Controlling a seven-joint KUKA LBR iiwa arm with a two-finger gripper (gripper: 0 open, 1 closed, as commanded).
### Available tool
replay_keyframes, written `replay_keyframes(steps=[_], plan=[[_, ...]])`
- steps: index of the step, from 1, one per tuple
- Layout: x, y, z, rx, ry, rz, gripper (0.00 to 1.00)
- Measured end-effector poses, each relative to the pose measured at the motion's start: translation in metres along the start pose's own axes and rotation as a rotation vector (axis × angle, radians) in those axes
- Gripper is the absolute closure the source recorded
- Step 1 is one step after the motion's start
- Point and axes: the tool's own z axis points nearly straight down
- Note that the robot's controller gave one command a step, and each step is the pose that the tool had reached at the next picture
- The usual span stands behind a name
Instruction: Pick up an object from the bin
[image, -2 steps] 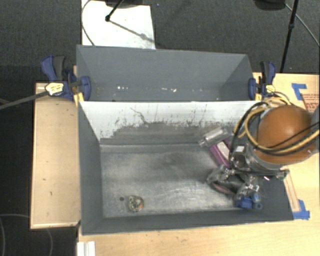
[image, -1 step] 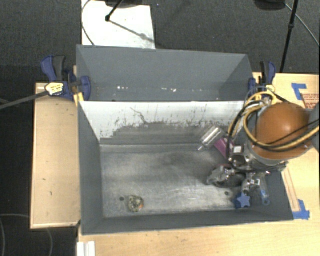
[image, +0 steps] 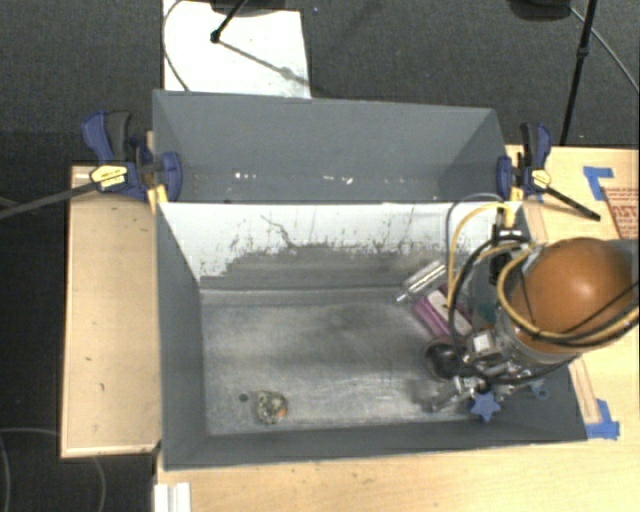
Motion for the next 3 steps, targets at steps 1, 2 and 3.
replay_keyframes(steps=[1, 2, 3], plan=[[0.006, 0.0, -0.001, -0.004, 0.01, 0.01, 1.0], [-0.007, -0.038, -0.079, -0.003, 0.012, -0.102, 1.0], [-0.006, -0.036, -0.173, -0.005, 0.014, -0.118, 1.0]])
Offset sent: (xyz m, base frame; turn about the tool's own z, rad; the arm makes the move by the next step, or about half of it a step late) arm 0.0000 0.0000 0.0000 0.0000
